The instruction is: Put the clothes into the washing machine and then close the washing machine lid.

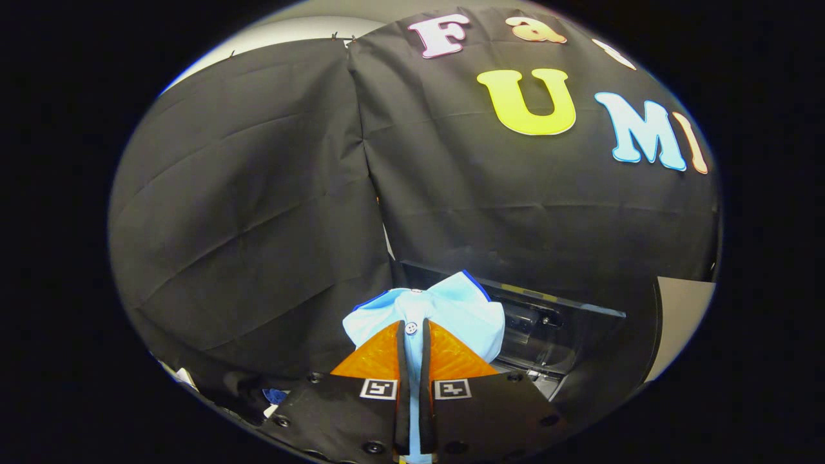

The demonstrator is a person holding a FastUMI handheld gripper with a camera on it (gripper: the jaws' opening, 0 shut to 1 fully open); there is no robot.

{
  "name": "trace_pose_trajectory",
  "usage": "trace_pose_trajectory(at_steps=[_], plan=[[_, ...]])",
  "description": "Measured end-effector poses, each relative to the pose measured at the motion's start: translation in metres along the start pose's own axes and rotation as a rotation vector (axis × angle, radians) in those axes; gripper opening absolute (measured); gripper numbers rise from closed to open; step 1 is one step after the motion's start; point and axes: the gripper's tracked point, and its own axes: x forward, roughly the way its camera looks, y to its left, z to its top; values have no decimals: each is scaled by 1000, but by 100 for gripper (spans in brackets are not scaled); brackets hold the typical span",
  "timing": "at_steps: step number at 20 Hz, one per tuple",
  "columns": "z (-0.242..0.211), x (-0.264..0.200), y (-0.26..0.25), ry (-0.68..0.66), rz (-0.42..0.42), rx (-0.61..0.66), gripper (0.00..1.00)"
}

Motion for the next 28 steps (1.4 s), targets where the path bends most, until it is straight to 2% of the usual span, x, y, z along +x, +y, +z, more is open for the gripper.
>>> trace_pose_trajectory(at_steps=[13, 28], plan=[[-52, 43, -28, 61, -18, 5, 7], [-136, 90, -65, 206, -101, 25, 7]])
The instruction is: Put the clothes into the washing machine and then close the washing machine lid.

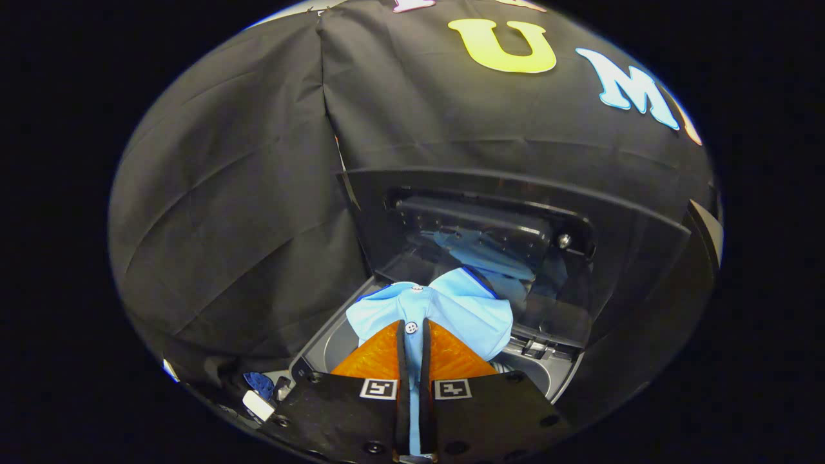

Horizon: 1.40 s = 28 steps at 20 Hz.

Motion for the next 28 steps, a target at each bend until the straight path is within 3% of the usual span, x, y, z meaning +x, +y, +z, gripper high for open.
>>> trace_pose_trajectory(at_steps=[15, 28], plan=[[-72, 52, -10, 141, -67, 31, 7], [-100, 55, -23, 213, -109, 61, 7]])
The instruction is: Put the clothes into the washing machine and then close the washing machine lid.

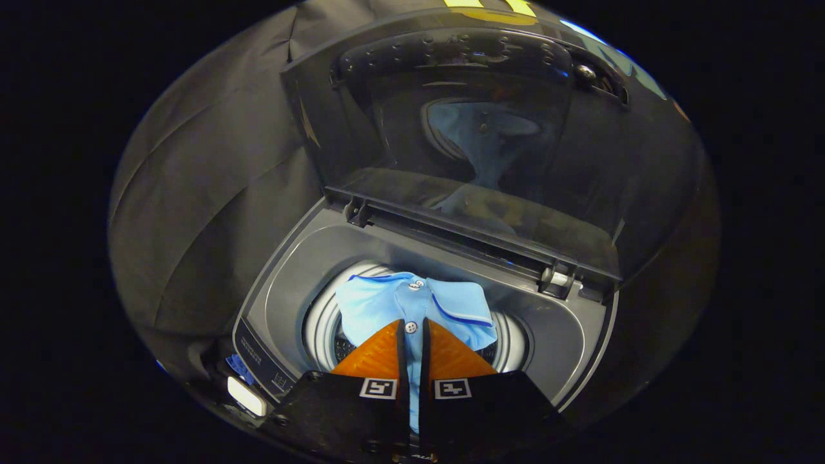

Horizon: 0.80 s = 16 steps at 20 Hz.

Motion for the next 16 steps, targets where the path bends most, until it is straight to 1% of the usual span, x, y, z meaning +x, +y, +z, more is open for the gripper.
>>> trace_pose_trajectory(at_steps=[1, 3, 6, 8, 12, 16], plan=[[-1, -3, -3, 14, -14, 9, 19], [7, -5, -17, -9, -77, 7, 41], [15, -17, -17, -35, -55, 34, 75], [19, -26, -23, -50, -66, 35, 98], [30, -47, -33, -90, -81, 56, 98], [52, -72, -45, -143, -100, 95, 98]])
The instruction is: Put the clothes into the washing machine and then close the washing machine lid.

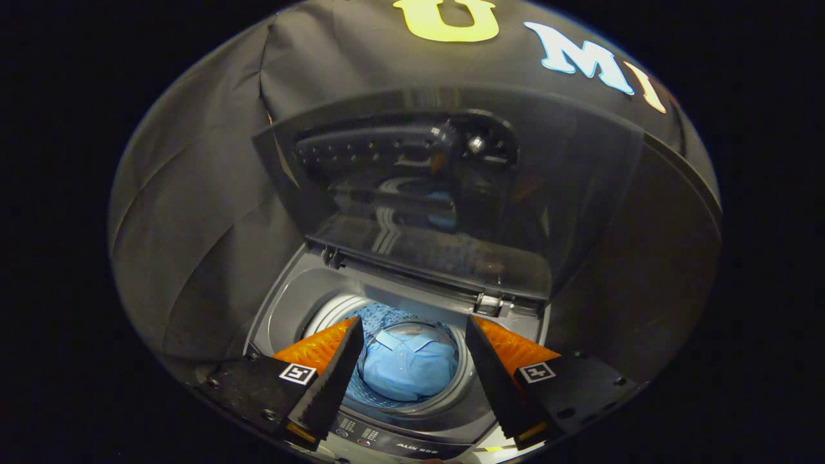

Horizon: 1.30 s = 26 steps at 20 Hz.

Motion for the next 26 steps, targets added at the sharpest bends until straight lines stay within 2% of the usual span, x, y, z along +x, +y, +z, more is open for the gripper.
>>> trace_pose_trajectory(at_steps=[15, 20, 26], plan=[[160, -102, -10, -299, -28, 85, 98], [194, -106, -8, -338, -18, 69, 98], [218, -79, -14, -324, -15, 44, 98]])
